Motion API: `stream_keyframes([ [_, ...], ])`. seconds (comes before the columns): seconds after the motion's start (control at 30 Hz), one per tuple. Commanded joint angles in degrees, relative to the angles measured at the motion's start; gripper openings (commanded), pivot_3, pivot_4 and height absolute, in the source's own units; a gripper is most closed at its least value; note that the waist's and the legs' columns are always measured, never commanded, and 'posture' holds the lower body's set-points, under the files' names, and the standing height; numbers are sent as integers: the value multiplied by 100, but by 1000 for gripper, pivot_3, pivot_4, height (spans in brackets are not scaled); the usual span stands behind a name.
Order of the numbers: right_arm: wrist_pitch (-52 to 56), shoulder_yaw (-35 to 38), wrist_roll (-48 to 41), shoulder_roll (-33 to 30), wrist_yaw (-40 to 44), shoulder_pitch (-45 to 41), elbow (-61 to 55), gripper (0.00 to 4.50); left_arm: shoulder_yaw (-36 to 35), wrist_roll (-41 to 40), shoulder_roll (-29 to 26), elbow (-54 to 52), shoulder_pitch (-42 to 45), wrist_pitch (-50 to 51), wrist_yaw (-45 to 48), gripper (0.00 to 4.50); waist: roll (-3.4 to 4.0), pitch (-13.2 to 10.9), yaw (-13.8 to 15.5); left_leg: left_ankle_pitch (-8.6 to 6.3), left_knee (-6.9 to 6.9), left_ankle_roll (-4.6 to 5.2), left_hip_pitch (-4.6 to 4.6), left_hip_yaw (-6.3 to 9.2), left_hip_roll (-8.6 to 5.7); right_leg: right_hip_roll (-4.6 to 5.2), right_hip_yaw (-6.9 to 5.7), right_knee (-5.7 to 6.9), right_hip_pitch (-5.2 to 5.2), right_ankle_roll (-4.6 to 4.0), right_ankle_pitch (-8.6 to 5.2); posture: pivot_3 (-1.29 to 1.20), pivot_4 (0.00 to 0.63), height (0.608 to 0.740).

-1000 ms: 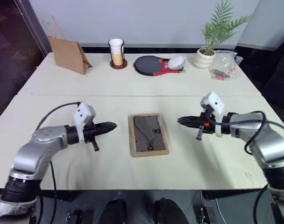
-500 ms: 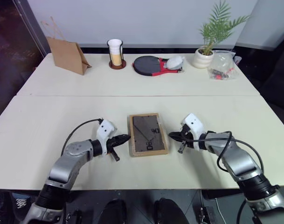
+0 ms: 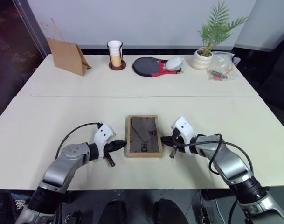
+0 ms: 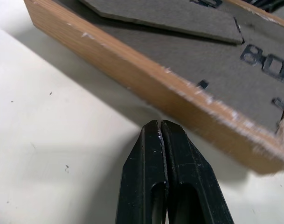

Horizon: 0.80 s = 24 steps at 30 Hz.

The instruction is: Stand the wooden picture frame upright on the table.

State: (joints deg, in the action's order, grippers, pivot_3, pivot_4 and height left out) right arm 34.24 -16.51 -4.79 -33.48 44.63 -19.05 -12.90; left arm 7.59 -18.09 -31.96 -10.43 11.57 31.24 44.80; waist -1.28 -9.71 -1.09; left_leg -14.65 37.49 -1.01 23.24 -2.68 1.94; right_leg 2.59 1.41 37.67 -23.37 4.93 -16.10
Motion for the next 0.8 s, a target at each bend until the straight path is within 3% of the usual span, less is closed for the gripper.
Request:
stream_keyframes([
  [0.03,93,-172,-96,38,167,78,-257,0,-85,-85,-74,-199,-53,133,57,36,0,0,1,0,0,0,0,0,0,0,0,0,0,0,0,0,150,740],
  [0.3,-37,-60,213,-261,127,78,-137,0,-248,-402,-331,-339,-129,458,372,36,0,1,12,0,0,0,0,0,-1,0,0,0,0,0,0,0,150,740],
  [0.43,-157,399,5,-619,334,81,-223,0,-915,-1230,-641,-300,66,1194,693,36,0,0,44,0,4,0,4,0,-3,6,-1,-1,0,-1,0,0,150,740],
  [0.53,-293,522,-69,-774,464,96,-303,0,-1324,-1904,-678,-105,396,2094,694,935,0,0,48,-1,15,1,12,7,-4,7,-7,-2,-1,0,-1,0,150,740],
  [0.73,-518,326,86,-950,653,65,-318,0,-1998,-3059,-365,554,1118,4184,165,4062,-1,0,13,-5,30,8,13,8,-5,3,-7,3,2,2,0,0,150,740],
  [0.77,-526,287,119,-955,659,55,-311,0,-2066,-3147,-316,663,1228,4425,59,4441,-2,-1,15,-5,32,8,13,9,-5,1,-8,7,1,3,0,0,150,740],
  [0.8,-549,233,165,-956,667,47,-286,0,-2063,-3169,-290,758,1330,4619,-24,4441,-2,-1,14,-5,35,8,14,12,-5,-1,-10,9,1,3,-1,0,150,740],
])
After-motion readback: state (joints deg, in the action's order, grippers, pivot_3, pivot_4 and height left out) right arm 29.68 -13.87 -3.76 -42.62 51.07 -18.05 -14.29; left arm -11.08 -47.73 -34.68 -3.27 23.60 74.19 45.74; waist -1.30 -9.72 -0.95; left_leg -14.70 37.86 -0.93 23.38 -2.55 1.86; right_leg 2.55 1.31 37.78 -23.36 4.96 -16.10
